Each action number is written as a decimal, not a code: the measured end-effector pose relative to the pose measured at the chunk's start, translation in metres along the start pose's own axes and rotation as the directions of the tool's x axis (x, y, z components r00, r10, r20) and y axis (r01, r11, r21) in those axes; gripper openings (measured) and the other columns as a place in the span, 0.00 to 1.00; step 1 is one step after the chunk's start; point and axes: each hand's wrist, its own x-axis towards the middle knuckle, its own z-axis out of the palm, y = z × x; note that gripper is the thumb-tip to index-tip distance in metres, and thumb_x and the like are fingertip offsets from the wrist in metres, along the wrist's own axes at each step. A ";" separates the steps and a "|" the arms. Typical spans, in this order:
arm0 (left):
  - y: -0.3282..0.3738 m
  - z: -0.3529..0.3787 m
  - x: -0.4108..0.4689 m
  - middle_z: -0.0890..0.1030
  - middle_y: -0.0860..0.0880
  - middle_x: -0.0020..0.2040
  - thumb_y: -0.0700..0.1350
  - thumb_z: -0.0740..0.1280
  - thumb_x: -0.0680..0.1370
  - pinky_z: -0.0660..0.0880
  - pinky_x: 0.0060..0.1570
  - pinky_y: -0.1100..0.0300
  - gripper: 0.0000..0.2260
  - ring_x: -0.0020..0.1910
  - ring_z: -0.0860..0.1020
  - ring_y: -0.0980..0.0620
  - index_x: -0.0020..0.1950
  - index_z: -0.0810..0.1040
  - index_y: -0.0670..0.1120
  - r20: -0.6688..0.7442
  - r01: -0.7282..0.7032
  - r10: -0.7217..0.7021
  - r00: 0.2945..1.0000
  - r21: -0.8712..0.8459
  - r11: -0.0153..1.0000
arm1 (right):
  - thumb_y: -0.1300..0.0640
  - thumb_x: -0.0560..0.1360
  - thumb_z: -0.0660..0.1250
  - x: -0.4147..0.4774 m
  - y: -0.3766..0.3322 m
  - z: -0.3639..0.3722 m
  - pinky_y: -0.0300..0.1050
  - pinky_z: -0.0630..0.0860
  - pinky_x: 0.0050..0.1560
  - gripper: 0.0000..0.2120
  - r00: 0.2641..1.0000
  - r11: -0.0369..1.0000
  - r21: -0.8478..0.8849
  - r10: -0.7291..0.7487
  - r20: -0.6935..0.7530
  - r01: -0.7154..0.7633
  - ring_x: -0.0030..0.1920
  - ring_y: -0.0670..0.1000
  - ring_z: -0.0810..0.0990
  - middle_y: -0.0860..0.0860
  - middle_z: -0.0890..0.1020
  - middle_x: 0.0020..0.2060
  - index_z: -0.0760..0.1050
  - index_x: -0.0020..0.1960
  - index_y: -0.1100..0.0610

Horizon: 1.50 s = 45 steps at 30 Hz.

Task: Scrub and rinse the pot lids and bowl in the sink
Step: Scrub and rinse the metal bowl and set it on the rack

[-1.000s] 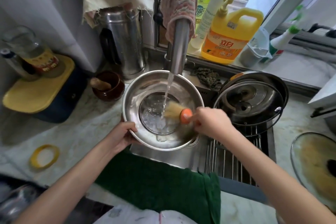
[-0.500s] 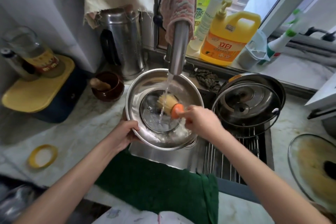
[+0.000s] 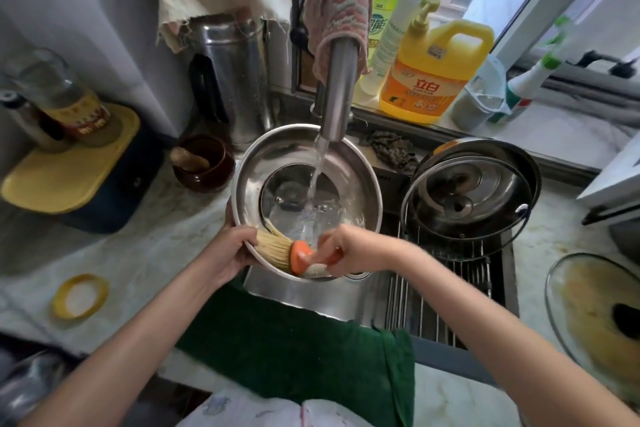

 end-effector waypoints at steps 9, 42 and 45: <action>0.000 0.013 -0.014 0.73 0.45 0.58 0.29 0.59 0.66 0.80 0.30 0.48 0.40 0.46 0.79 0.40 0.64 0.61 0.70 0.068 -0.058 0.051 0.996 0.111 0.992 | 0.52 0.77 0.61 -0.010 -0.007 -0.070 0.43 0.69 0.42 0.13 0.844 0.496 -0.704 0.448 -0.294 -0.508 0.55 0.56 0.80 0.52 0.81 0.55 0.78 0.57 0.54; 0.029 -0.005 -0.013 0.75 0.45 0.53 0.35 0.62 0.59 0.76 0.24 0.54 0.40 0.38 0.81 0.48 0.69 0.62 0.58 0.052 -0.233 0.229 0.972 0.074 0.970 | 0.52 0.68 0.76 -0.025 0.062 0.017 0.51 0.81 0.48 0.16 0.551 0.550 0.834 0.706 -0.446 -0.030 0.46 0.50 0.82 0.52 0.80 0.46 0.72 0.49 0.53; 0.030 -0.009 -0.008 0.78 0.40 0.50 0.38 0.66 0.54 0.76 0.26 0.55 0.40 0.38 0.80 0.47 0.68 0.67 0.44 0.081 -0.195 0.187 0.979 0.102 0.976 | 0.57 0.71 0.73 -0.013 0.043 0.019 0.40 0.77 0.33 0.12 0.562 0.399 0.892 0.697 -0.446 0.213 0.36 0.48 0.80 0.54 0.82 0.44 0.75 0.52 0.57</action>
